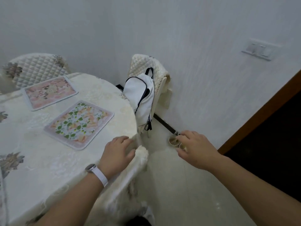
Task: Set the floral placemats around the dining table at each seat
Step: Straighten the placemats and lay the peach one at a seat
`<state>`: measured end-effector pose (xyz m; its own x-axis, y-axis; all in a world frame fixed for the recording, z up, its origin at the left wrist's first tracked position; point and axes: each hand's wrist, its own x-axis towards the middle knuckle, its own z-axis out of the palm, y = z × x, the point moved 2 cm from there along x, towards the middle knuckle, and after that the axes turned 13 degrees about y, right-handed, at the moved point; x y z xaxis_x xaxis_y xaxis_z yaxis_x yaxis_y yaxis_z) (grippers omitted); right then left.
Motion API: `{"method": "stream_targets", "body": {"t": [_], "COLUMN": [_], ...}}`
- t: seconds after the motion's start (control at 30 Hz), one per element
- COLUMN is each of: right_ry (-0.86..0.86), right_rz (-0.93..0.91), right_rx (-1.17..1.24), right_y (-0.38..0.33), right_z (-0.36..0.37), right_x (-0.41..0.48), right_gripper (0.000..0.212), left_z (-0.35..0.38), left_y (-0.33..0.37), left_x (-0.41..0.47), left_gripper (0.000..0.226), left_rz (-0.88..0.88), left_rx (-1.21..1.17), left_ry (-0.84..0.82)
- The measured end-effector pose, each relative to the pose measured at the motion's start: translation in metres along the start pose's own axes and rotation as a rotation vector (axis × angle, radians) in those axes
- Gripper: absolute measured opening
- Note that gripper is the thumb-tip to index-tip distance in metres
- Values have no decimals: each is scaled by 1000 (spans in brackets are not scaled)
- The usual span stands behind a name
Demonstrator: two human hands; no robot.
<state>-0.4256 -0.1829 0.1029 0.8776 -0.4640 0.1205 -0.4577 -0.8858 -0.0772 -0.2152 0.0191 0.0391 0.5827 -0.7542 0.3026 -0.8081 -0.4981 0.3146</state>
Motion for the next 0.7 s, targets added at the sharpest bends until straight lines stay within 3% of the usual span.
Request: {"method": "stream_targets", "body": {"t": [0.27, 0.4, 0.7], "right_ry": [-11, -38, -93], "right_rz": [-65, -155, -373], "right_rx": [-15, -9, 101], "right_y": [21, 21, 33], "right_z": [18, 30, 67], "right_x": [95, 135, 227], "right_gripper": [49, 56, 50], "left_z": [28, 29, 38], "left_y": [-6, -25, -39], "left_x": [57, 64, 80], "left_gripper": [54, 54, 55], "left_rz": [-95, -176, -446], "left_rx": [-103, -64, 46], "left_ry": [16, 15, 78]}}
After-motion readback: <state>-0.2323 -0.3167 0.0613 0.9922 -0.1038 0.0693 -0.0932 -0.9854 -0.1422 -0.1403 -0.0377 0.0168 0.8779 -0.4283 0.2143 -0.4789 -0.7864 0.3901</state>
